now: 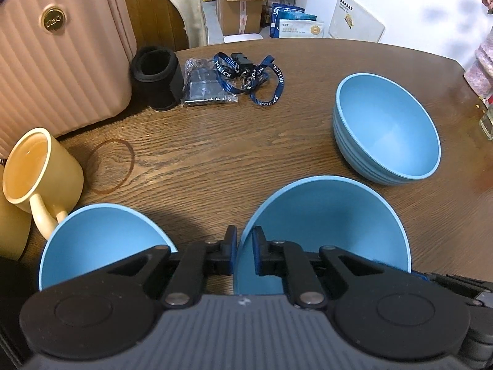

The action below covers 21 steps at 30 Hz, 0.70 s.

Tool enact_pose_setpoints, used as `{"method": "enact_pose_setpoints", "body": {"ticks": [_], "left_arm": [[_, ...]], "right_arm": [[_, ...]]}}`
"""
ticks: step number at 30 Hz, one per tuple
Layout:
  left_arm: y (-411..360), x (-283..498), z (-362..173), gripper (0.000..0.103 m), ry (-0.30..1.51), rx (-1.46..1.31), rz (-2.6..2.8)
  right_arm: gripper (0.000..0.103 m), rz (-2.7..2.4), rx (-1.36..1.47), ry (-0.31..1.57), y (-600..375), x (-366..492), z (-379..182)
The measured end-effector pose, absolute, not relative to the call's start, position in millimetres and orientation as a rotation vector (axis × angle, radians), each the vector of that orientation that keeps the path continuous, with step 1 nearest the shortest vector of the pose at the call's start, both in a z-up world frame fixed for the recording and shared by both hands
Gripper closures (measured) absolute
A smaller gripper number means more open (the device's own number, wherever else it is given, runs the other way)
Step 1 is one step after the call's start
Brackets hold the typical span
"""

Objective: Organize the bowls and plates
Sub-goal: 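Lift and carry both held blue bowls apart across the table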

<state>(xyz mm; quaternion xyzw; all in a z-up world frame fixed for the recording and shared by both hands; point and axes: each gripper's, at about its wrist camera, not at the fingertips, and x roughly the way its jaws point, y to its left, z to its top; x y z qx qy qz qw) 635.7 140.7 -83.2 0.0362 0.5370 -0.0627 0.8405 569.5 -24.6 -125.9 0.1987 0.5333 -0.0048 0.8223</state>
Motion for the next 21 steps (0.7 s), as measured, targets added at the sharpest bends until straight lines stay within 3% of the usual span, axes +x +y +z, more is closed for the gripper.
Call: {"method": "enact_pose_setpoints", "body": {"ticks": [21], "left_arm": [[99.6,595.0,-38.2,0.092,1.053,0.112,-0.146]], "right_arm": [[0.097,-0.042,0.462,1.067,-55.6,528.3,-92.3]]}}
